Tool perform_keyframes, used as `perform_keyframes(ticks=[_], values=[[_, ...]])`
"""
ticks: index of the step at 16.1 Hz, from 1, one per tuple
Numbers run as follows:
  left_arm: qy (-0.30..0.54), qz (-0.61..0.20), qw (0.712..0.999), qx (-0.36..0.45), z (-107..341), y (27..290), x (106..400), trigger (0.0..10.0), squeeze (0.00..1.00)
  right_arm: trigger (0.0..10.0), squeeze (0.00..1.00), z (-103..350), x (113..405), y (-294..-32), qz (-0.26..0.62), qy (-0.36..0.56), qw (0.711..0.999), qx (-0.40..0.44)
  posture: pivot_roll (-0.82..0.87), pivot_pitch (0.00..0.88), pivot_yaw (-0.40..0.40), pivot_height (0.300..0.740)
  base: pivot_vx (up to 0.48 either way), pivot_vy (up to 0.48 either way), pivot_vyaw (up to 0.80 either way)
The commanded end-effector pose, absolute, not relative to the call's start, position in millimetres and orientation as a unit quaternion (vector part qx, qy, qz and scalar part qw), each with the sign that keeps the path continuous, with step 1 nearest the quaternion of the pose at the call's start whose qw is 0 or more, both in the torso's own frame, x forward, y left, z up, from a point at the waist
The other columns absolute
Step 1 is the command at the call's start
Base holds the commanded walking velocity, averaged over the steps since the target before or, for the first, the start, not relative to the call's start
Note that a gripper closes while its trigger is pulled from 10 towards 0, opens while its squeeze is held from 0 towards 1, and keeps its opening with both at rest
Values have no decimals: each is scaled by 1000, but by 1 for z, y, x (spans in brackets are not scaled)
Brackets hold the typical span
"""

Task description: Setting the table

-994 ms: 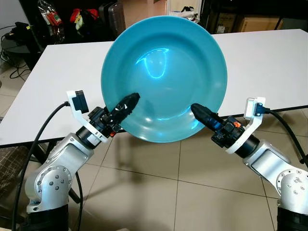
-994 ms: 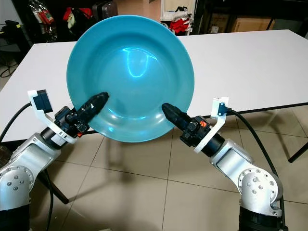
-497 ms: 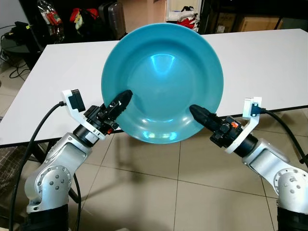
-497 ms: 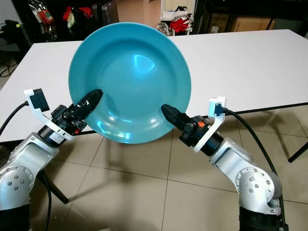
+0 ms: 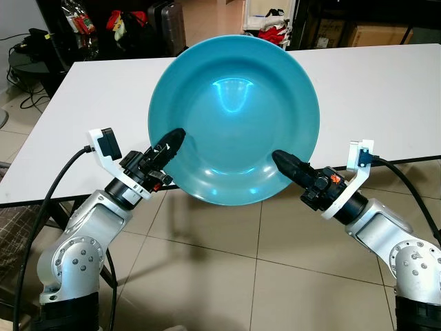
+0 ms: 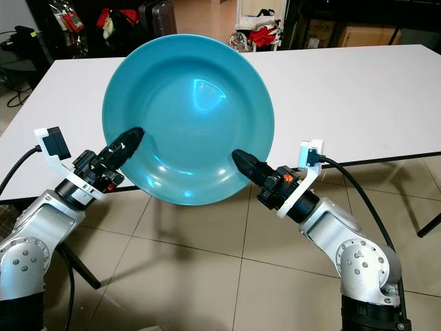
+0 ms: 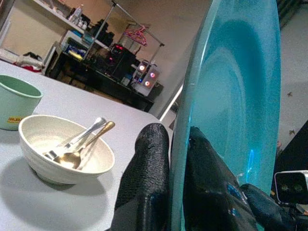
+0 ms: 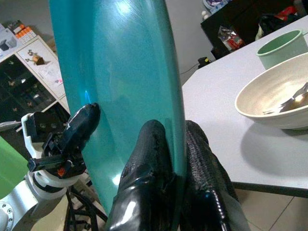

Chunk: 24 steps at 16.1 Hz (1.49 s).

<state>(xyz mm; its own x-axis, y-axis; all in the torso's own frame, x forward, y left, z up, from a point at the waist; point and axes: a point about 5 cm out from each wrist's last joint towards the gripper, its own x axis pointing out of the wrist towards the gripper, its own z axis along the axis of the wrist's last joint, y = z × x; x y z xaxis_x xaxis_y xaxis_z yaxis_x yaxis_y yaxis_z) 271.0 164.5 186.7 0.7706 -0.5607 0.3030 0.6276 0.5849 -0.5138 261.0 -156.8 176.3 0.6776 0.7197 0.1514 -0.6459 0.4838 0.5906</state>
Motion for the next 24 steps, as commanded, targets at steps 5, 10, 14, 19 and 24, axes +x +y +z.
perform_keyframes(ticks=[5, 10, 14, 19, 24], values=[[-82, -301, 898, -311, 198, 175, 278, 0, 0, 10000, 1000, 188, 263, -157, 407, 24, 853, 326, -70, 0, 32, 740, 0, 0, 0], [-115, -214, 926, -288, 205, 215, 265, 0, 0, 10000, 1000, 181, 257, -171, 365, 27, 881, 300, -79, 0, 38, 740, 0, 0, 0], [-109, -111, 971, -180, 210, 233, 242, 0, 0, 10000, 1000, 187, 240, -154, 373, 38, 891, 255, -70, 0, 18, 740, 0, 0, 0], [-78, 14, 996, -37, 208, 221, 238, 10000, 0, 10000, 976, 184, 244, -130, 296, 23, 946, 131, -61, 0, 4, 740, 0, 0, 0], [-64, 32, 996, 46, 189, 196, 232, 10000, 0, 10000, 0, 179, 244, -131, 217, -1, 972, 89, -61, 0, -3, 740, 0, 0, 0]])
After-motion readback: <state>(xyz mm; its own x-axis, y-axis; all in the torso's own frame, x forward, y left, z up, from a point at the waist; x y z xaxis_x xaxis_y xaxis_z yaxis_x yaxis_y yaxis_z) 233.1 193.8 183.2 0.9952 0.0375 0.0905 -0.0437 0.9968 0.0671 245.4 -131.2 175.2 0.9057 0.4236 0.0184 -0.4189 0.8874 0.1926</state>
